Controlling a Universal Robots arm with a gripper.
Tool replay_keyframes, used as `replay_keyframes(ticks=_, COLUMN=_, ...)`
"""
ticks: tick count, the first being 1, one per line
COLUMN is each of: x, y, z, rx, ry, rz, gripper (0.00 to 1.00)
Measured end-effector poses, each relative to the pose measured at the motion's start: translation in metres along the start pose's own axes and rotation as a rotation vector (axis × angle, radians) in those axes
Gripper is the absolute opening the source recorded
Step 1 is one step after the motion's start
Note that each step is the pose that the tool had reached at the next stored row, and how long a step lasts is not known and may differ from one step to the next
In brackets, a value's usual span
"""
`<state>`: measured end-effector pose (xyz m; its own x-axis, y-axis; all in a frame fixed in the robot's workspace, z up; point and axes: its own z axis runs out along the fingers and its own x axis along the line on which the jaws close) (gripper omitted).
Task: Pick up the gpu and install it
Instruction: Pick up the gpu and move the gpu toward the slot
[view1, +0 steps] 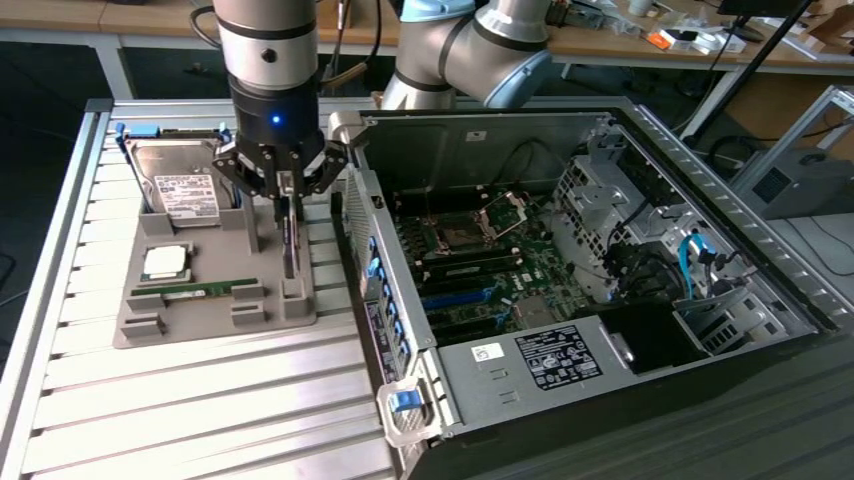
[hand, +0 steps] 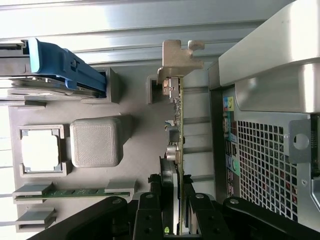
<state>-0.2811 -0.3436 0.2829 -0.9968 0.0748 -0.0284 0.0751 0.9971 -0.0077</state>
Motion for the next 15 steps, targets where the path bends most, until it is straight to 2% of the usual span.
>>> replay_keyframes(ticks=15, x=-0.0001, y=0.0, z=-0.0036, rx=0.0, ry=0.0, rz=0.0, gripper=0.27)
